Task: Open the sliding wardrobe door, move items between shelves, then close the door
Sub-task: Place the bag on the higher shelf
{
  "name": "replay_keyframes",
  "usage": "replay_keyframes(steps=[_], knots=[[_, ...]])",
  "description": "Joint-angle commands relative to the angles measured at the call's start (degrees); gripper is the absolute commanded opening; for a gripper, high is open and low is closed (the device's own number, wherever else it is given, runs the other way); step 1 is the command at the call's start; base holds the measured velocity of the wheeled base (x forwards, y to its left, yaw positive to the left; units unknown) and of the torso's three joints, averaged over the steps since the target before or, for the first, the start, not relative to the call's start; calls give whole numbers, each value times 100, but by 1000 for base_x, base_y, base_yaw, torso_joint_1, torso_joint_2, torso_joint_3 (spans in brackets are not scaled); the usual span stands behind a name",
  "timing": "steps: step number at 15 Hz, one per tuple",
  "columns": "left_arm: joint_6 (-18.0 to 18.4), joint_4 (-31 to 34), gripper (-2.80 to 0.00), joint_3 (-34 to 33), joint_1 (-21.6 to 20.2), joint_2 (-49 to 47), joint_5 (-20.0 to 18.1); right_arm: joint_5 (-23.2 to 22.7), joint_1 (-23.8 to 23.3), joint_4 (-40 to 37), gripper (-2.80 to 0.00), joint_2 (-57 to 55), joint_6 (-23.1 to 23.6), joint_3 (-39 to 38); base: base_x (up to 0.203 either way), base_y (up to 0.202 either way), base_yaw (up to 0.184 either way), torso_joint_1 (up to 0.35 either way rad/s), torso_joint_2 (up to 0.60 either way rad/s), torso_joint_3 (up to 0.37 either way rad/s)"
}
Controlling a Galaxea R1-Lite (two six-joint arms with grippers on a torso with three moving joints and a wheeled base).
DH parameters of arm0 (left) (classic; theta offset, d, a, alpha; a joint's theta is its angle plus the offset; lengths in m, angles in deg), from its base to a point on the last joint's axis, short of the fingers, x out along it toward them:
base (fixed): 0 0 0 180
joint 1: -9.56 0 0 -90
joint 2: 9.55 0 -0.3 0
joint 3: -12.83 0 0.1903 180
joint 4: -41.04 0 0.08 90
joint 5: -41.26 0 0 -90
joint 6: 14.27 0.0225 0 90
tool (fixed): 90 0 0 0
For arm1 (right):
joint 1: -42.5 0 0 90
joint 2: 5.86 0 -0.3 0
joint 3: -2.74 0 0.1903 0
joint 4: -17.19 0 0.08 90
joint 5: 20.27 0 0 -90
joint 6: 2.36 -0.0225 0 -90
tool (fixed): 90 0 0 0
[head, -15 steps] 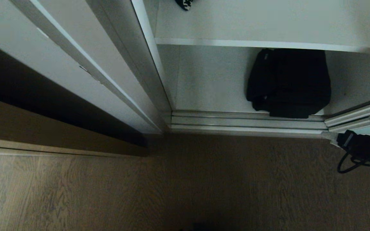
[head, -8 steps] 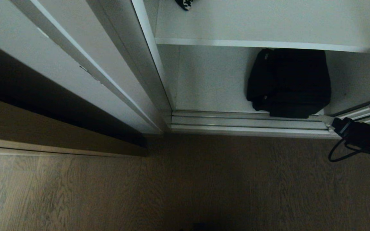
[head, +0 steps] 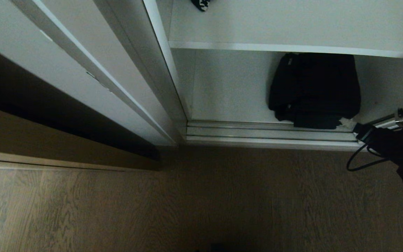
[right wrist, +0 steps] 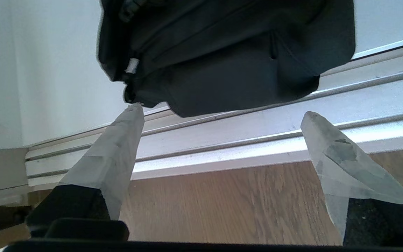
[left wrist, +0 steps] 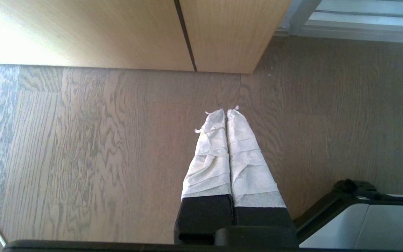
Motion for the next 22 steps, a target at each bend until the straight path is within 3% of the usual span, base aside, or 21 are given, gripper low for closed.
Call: replay_keyframes(steps=[1, 6, 7, 12, 16, 19, 22], knots=[[1, -2, -280, 0, -2, -8, 2, -11, 78, 90, 0, -282, -26, 265, 0, 0, 0, 0, 0, 0], [1, -2, -280, 0, 3, -8, 2, 173, 186, 92, 0, -896, 308, 1285, 0, 0, 0, 0, 0, 0], [1, -2, -280, 0, 1, -8, 2, 255, 192, 81, -280, -1013, 417, 1552, 0, 0, 0, 0, 0, 0], [1, -2, -280, 0, -5, -8, 2, 683, 223, -30, -280, -1552, 672, 2620, 0, 0, 0, 0, 0, 0], [1, -2, -280, 0, 2, -8, 2, 890, 304, -733, -280, -1888, 685, 3614, 0, 0, 0, 0, 0, 0], [1, -2, -280, 0, 0, -8, 2, 1131, 345, -733, -280, -1967, 686, 3644, 0, 0, 0, 0, 0, 0], [1, -2, -280, 0, 3, -8, 2, 1234, 346, -782, -280, -1569, 697, 3183, 0, 0, 0, 0, 0, 0]])
